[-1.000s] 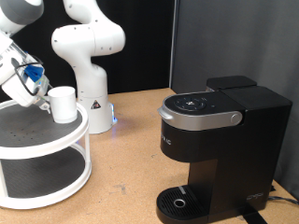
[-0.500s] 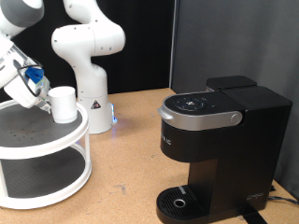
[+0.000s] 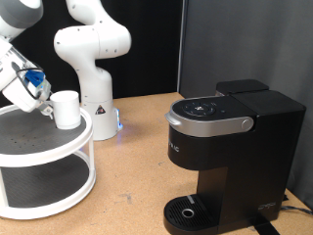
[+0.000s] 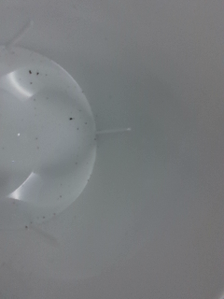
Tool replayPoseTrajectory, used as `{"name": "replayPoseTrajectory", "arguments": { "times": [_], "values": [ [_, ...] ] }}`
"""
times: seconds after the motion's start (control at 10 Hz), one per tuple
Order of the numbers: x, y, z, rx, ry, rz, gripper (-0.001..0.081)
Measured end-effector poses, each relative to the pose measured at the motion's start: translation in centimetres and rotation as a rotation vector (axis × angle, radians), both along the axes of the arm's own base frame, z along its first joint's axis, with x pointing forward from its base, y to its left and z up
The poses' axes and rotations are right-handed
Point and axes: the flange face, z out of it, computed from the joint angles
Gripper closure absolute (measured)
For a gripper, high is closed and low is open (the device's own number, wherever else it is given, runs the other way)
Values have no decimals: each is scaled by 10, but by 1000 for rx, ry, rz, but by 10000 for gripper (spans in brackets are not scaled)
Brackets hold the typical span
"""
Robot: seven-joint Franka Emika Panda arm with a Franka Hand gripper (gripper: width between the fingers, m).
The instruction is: Make a cup of coffee with the keurig machine
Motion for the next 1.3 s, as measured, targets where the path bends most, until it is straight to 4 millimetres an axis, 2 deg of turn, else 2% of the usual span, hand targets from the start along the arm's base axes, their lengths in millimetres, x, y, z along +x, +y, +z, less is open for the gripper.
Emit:
{"name": "replayPoseTrajectory", "arguments": {
  "times": [0.1, 0.2, 0.3, 0.4, 0.5, 0.6, 1.0, 1.3],
  "values": [
    [0, 0, 0, 4, -2, -4, 117],
    [1, 0, 1, 9, -4, -11, 298],
    [1, 0, 1, 12, -5, -15, 435],
    [1, 0, 1, 15, -5, -18, 435],
    [1, 1, 1, 18, -5, -21, 619],
    [2, 1, 1, 21, -5, -25, 738],
    [5, 1, 7, 45, -20, -43, 739],
    [9, 4, 27, 78, -22, -52, 739]
  ]
}}
